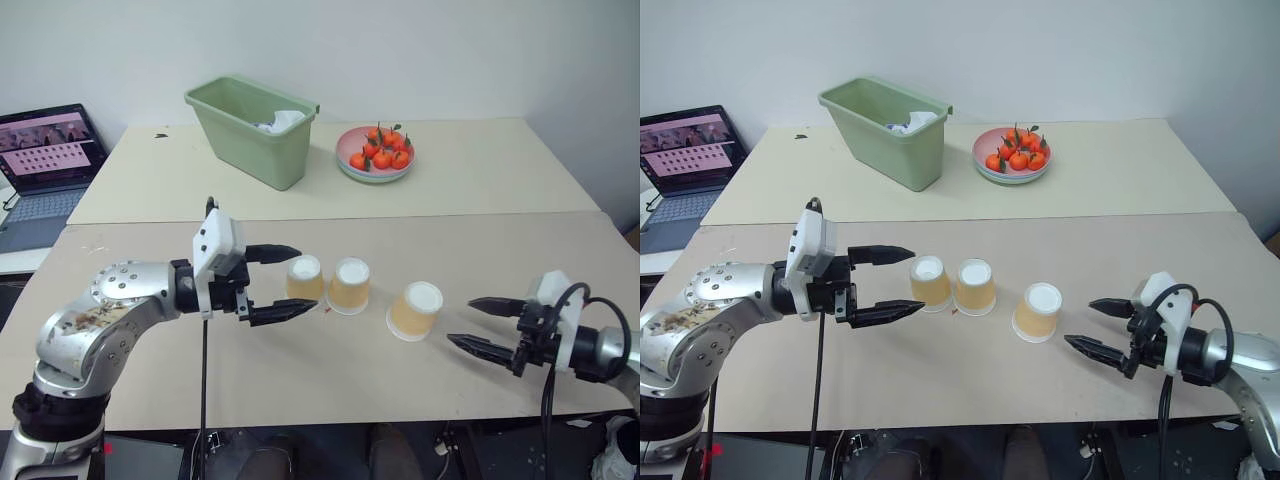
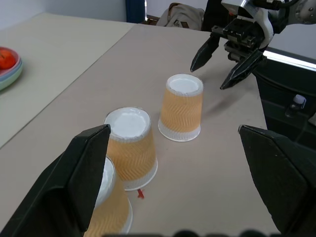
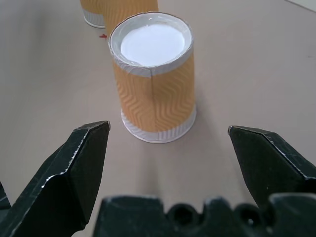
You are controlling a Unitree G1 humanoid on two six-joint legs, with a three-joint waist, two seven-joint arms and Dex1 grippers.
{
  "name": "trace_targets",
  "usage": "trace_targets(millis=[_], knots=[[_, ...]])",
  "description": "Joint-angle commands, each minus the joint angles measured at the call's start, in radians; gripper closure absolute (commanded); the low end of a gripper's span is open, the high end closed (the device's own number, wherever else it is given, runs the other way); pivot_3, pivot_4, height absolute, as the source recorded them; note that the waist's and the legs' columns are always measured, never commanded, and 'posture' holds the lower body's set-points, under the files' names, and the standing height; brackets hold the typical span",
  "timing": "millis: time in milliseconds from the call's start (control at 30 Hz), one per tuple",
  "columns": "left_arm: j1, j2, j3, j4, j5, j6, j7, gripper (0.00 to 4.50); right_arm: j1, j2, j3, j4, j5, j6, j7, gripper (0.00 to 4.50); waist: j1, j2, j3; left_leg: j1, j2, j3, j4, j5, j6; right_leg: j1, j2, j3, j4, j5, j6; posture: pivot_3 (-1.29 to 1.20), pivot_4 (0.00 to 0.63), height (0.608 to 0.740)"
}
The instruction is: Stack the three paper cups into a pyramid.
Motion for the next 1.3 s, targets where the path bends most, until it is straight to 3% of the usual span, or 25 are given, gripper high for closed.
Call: trace_targets(millis=[33,667,800,1000,1100,1300], knots=[[-0.035,0.003,-0.005,0.017,0.008,-0.034,-0.014,0.08,-0.05,0.02,0.013,-0.026,0.005,-0.027,-0.009,0.0,-0.004,0.0,0.0,0.0,0.0,0.0,0.0,0.0,0.0,0.0,0.0,0.0,0.0,0.0,-0.001,0.0,0.15,0.726],[-0.063,-0.025,-0.013,0.059,0.013,-0.025,0.054,0.08,-0.263,0.115,0.199,0.072,-0.049,-0.06,0.002,0.0,-0.003,0.0,0.0,-0.001,0.0,0.0,0.0,-0.001,0.001,-0.001,0.0,0.0,-0.001,0.003,-0.006,0.0,0.15,0.726],[-0.017,-0.01,0.011,0.07,0.028,-0.037,0.068,0.0,-0.282,0.127,0.205,0.098,-0.057,-0.072,0.003,1.16,-0.005,0.0,0.0,-0.001,0.0,0.0,0.0,-0.001,0.001,-0.002,0.0,0.0,0.0,0.004,-0.006,0.0,0.15,0.726],[0.037,0.013,0.065,0.095,0.043,-0.048,0.083,0.0,-0.358,0.124,0.195,0.136,-0.046,-0.075,0.017,1.29,-0.004,0.0,0.0,-0.001,0.0,0.0,0.0,0.0,0.001,-0.003,0.001,0.001,0.0,0.004,-0.006,0.0,0.15,0.726],[0.068,0.024,0.093,0.1,0.047,-0.052,0.086,0.0,-0.469,0.124,0.223,0.168,-0.051,-0.071,0.039,1.29,-0.008,0.0,0.0,-0.001,0.0,0.0,0.0,0.0,0.001,-0.003,0.001,0.001,0.0,0.004,-0.006,0.0,0.15,0.726],[0.113,0.023,0.122,0.074,0.041,-0.054,0.103,0.0,-0.886,0.144,0.282,0.344,0.015,0.016,0.189,1.29,-0.025,0.001,0.001,-0.001,0.001,0.003,-0.001,0.0,0.0,-0.005,0.002,0.003,0.0,0.004,-0.007,0.0,0.15,0.726]])
